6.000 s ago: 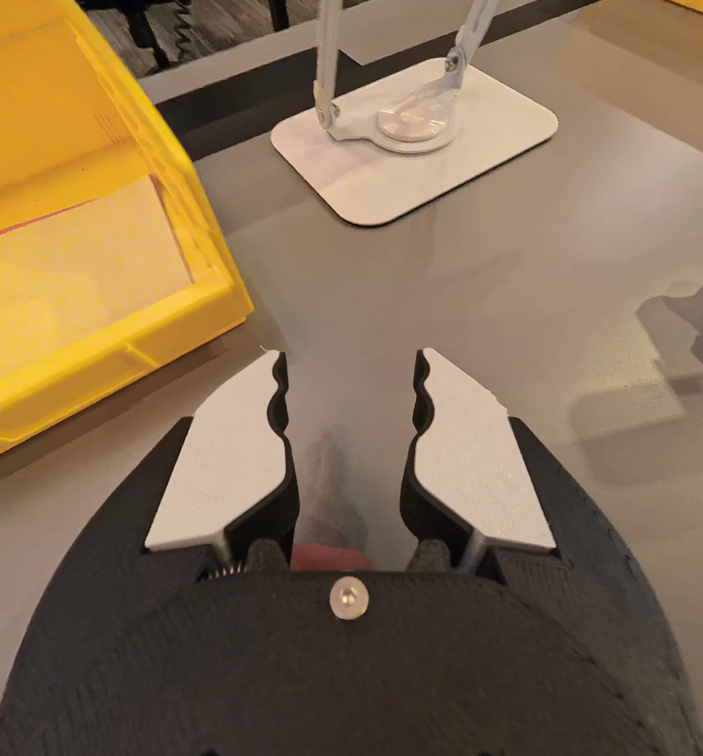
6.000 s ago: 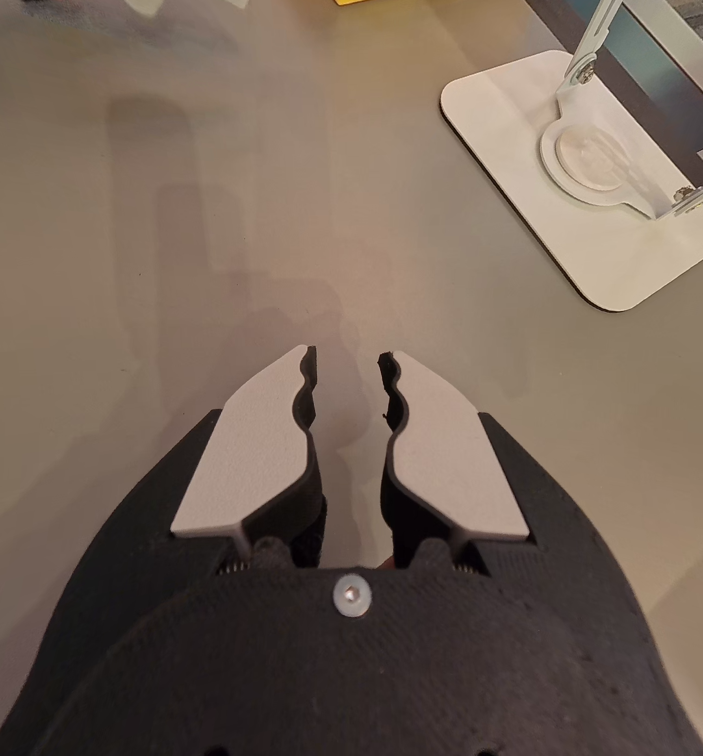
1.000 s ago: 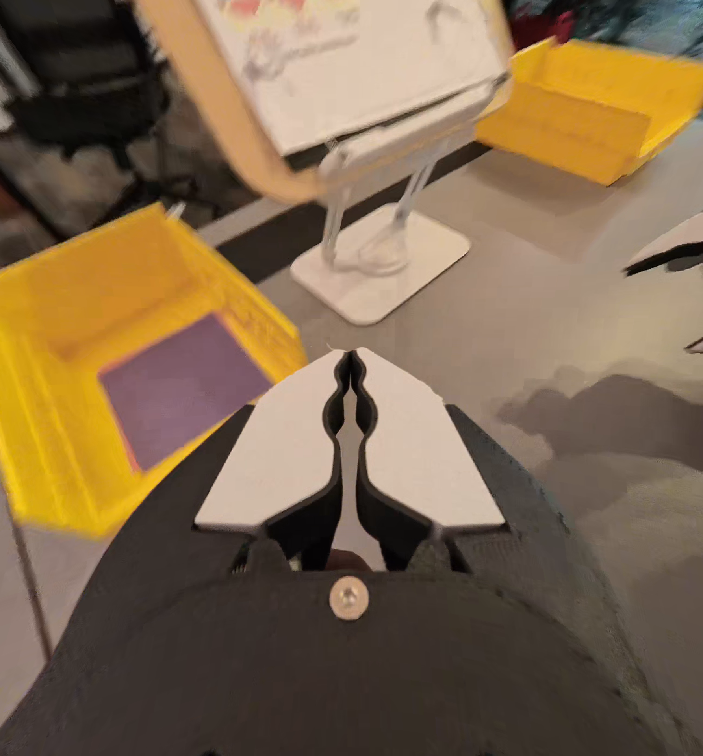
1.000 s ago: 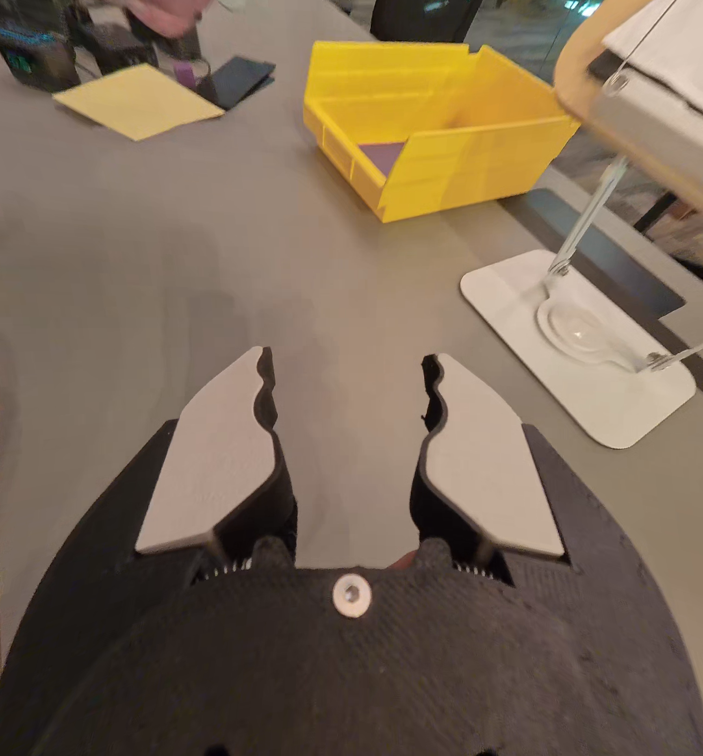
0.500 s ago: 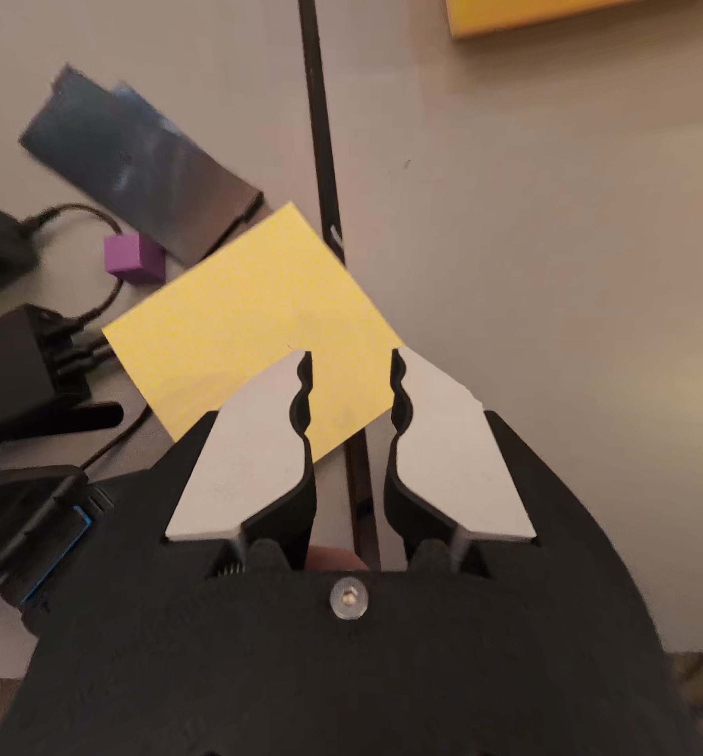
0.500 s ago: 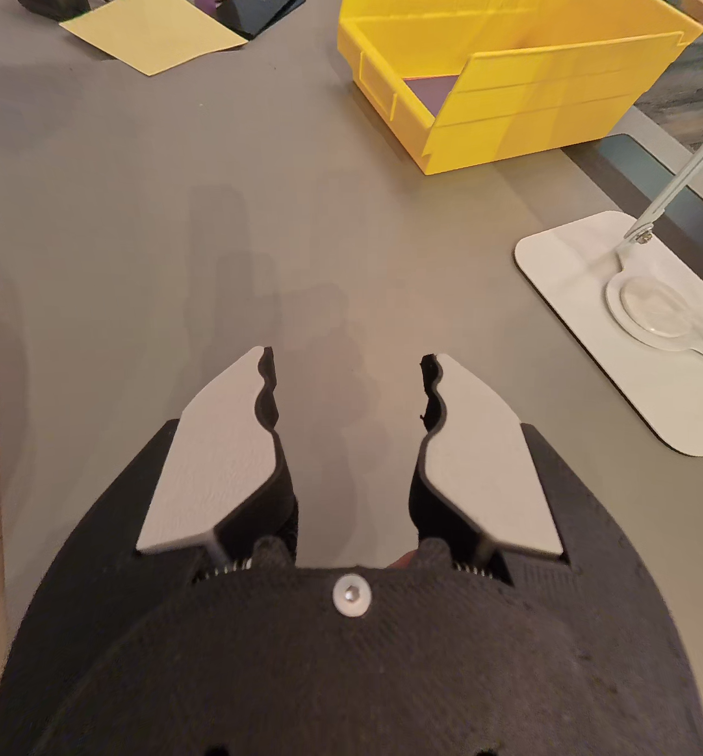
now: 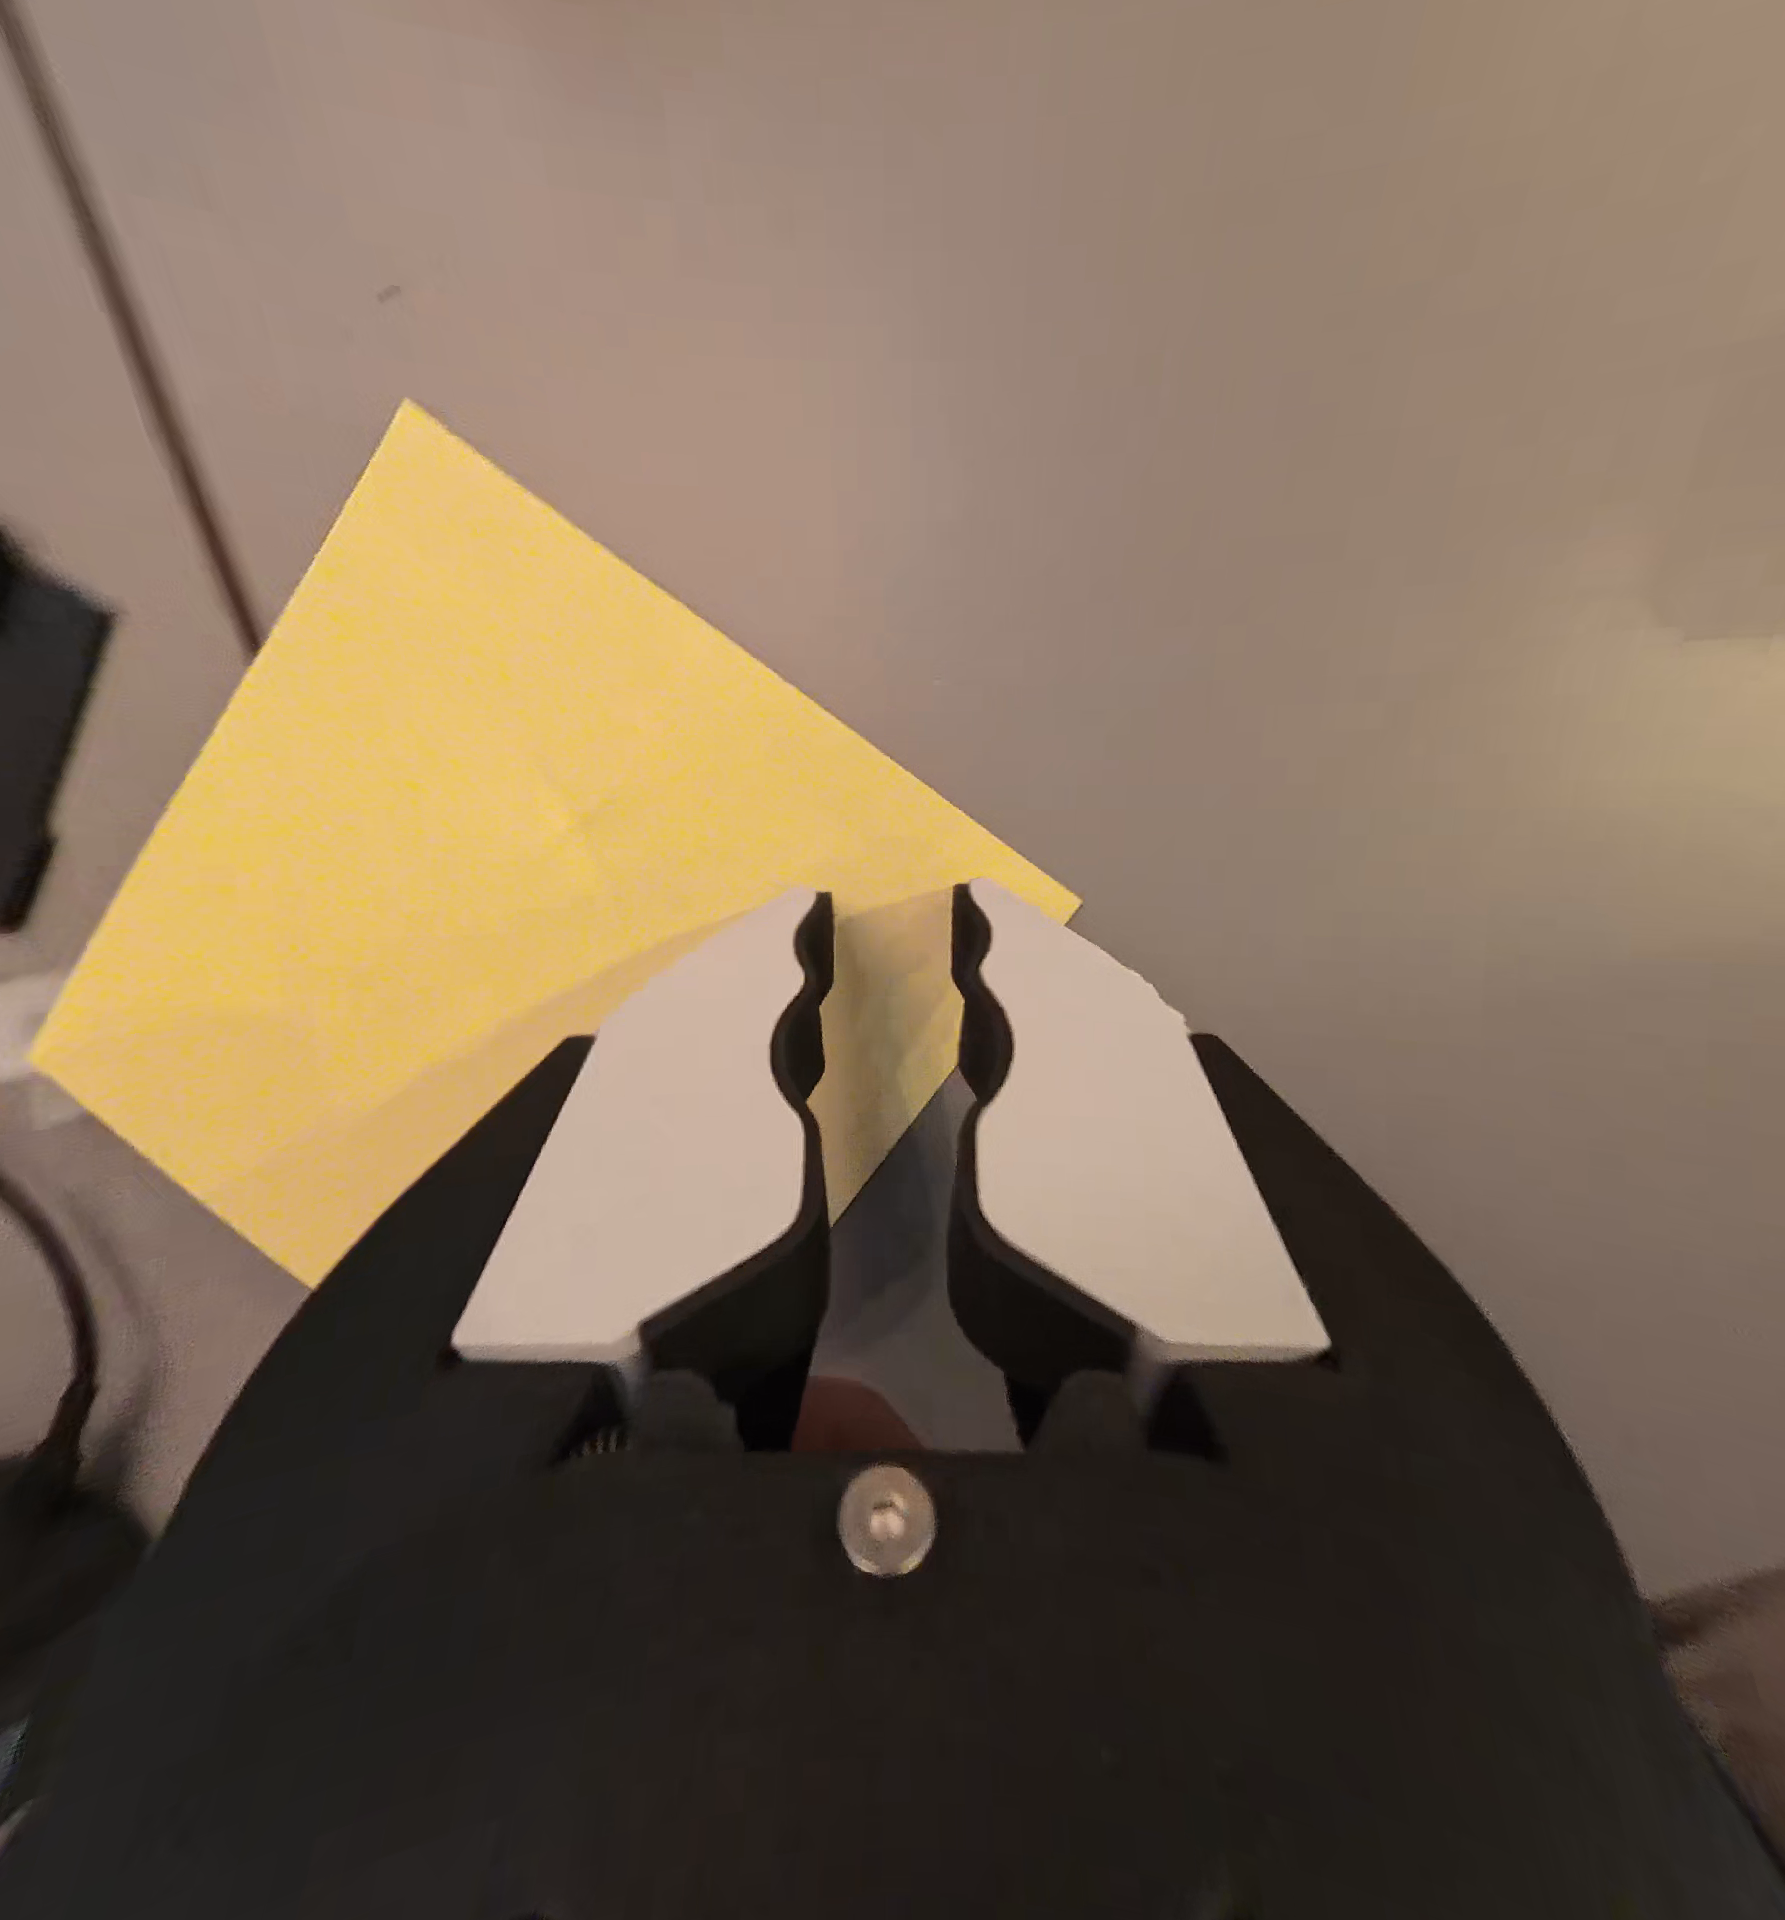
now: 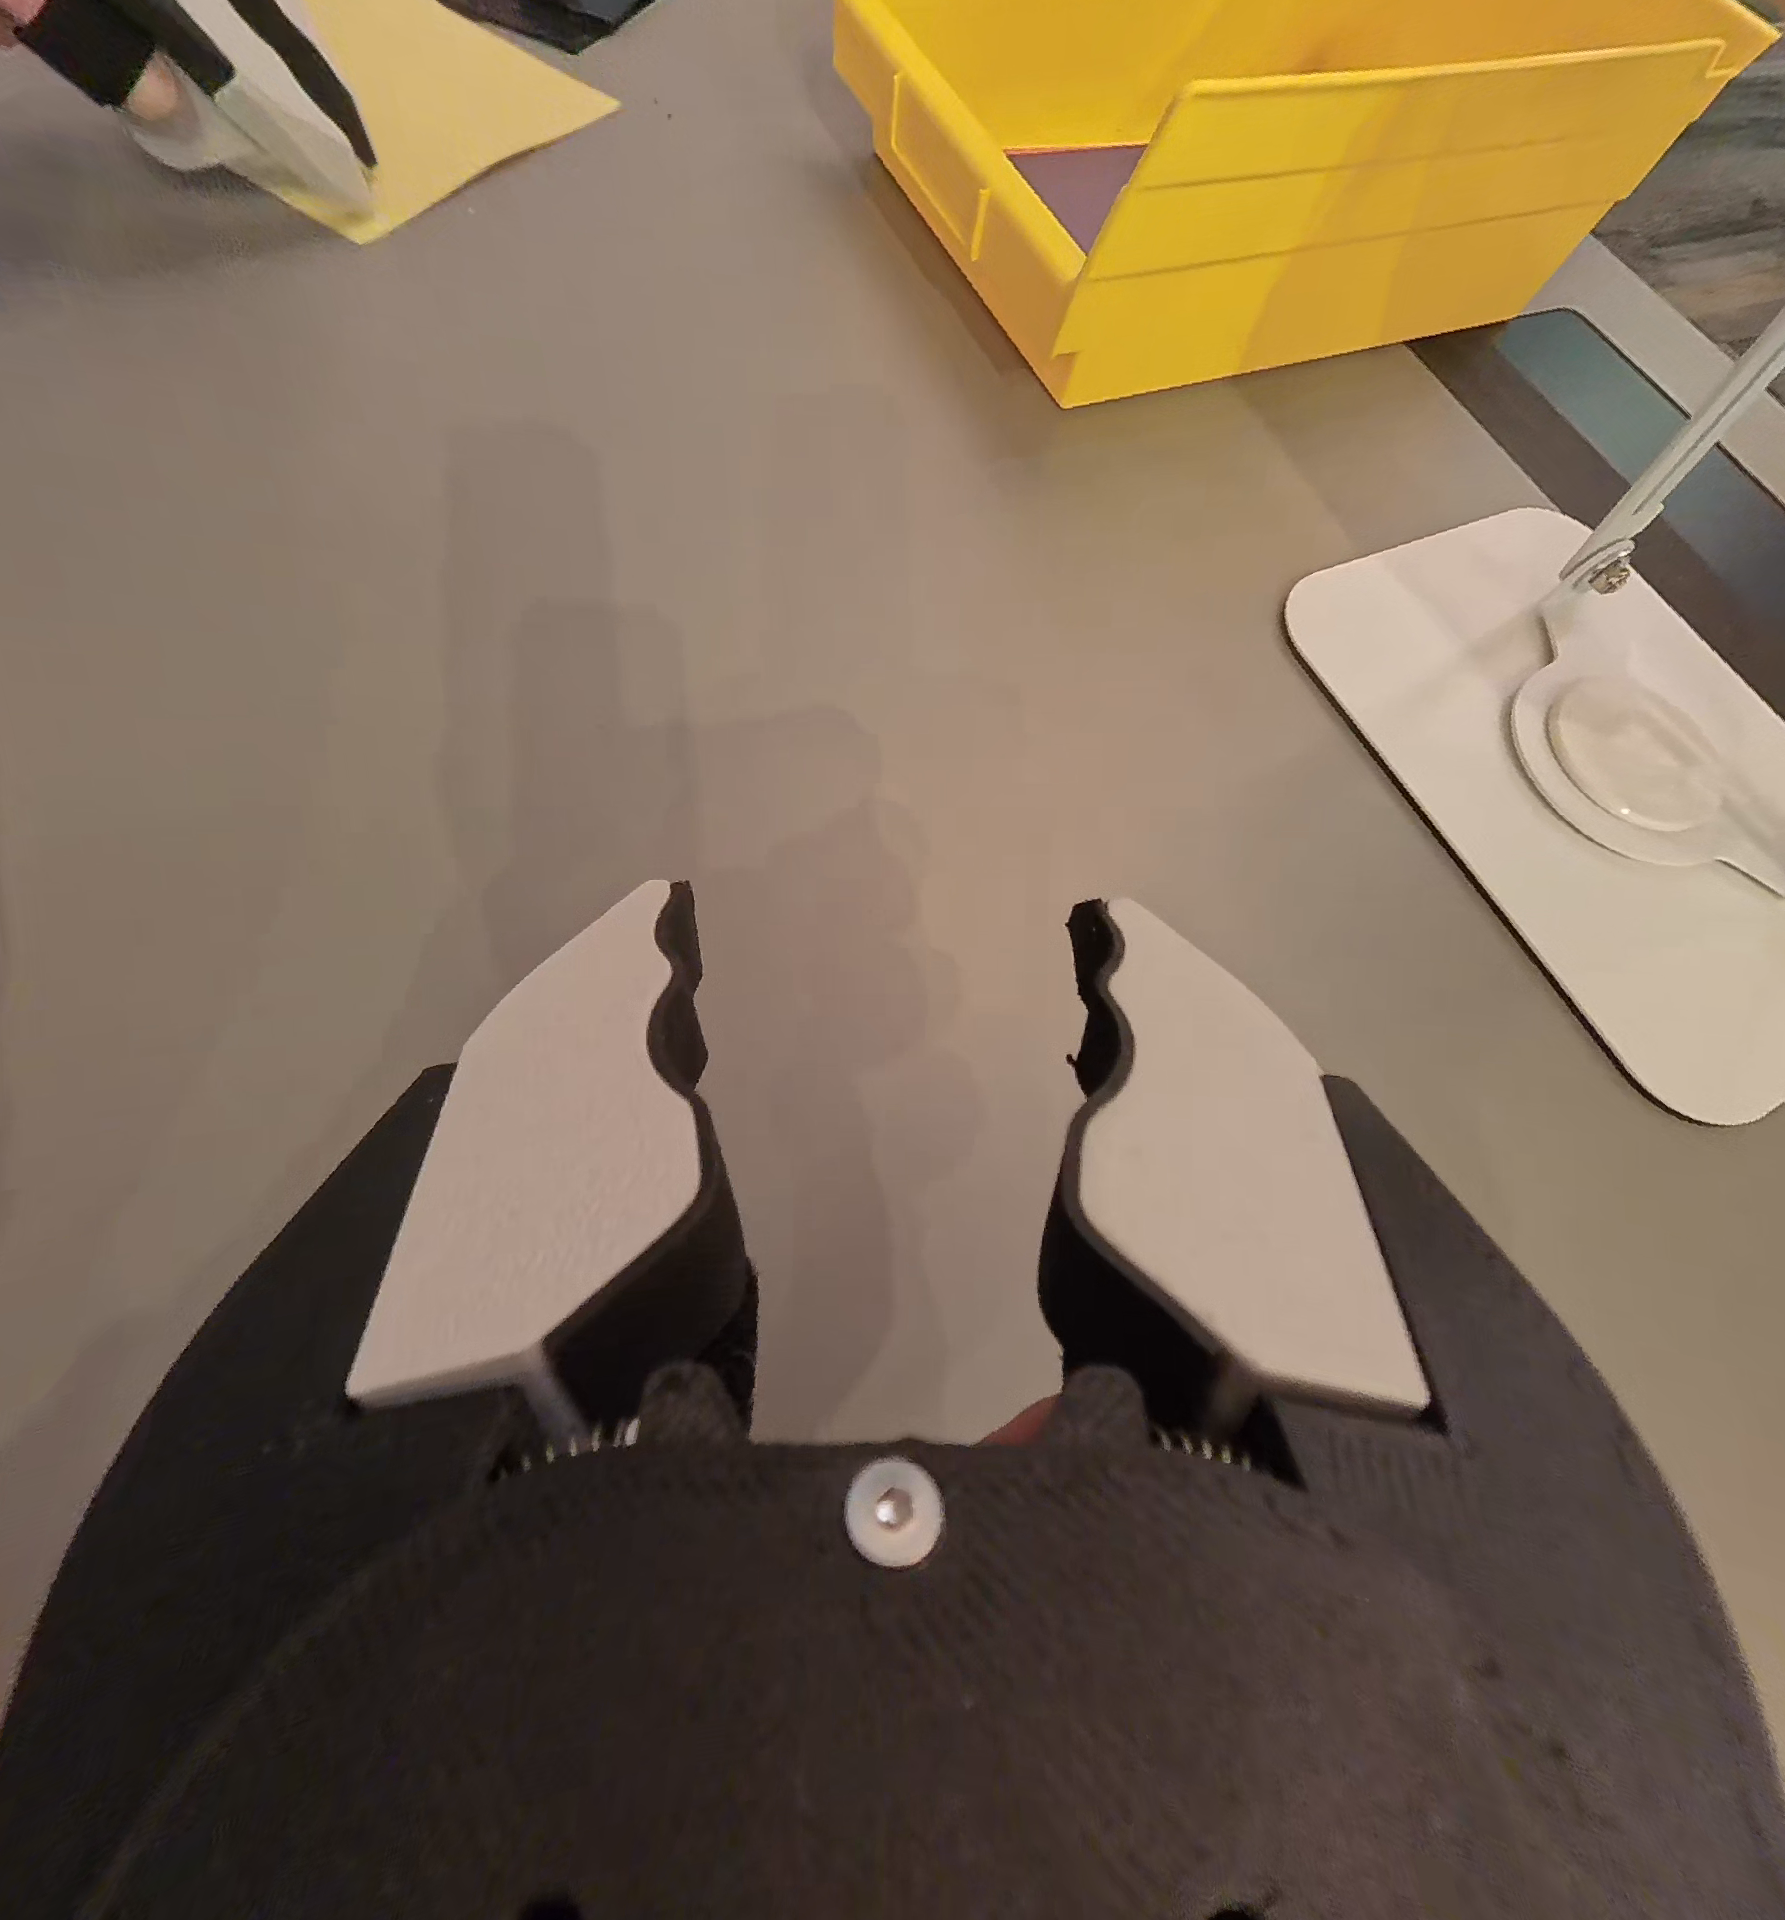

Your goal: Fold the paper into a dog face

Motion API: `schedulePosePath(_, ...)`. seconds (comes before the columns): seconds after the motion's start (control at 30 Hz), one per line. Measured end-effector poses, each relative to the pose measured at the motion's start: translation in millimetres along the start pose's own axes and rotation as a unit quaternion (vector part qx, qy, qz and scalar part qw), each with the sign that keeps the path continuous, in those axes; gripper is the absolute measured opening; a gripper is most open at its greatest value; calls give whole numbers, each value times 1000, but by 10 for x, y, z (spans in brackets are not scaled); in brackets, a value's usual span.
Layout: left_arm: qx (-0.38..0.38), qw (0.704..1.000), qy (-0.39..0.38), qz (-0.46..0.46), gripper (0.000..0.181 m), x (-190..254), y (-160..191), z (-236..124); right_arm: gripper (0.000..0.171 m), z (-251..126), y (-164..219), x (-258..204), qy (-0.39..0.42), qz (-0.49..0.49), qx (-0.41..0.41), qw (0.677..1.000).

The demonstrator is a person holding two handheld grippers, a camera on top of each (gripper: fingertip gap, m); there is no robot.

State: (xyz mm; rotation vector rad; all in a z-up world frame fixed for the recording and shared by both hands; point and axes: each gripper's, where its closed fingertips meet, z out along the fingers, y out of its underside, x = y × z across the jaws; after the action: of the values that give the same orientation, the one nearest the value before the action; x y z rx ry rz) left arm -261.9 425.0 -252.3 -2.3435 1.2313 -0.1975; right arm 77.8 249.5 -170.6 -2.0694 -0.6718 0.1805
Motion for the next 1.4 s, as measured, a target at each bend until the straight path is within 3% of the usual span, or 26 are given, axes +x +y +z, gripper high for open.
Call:
schedulePosePath(0.3, 17, 980, 131, 152, 28, 1625, -698, 212, 70, -72, 93, 120, -1, 16, -16, 1000)
schedulePosePath(0.53, 36, 953, 193, 229, 25, 2755, -1329, 425, 70, -61, 495, 327, -6, 46, -86, 995)
schedulePosePath(0.67, 50, 947, 214, 233, 24, 3312, -1593, 502, 69, -134, 635, 502, 2, 72, -98, 993)
schedulePosePath(0.87, 60, 945, 284, 148, 23, 4064, -1919, 552, 62, -207, 912, 753, 12, 110, -124, 986)
schedulePosePath(0.97, 101, 937, 307, 129, 23, 4202, -2077, 420, 54, -232, 1009, 821, 13, 123, -130, 984)
schedulePosePath(1.1, 117, 939, 289, 145, 23, 3896, -2150, 281, 50, -261, 1138, 897, 15, 117, -151, 981)
schedulePosePath(1.4, 86, 945, 238, 207, 27, 3411, -1748, 434, 56, -132, 1021, 595, -38, 46, -163, 985)
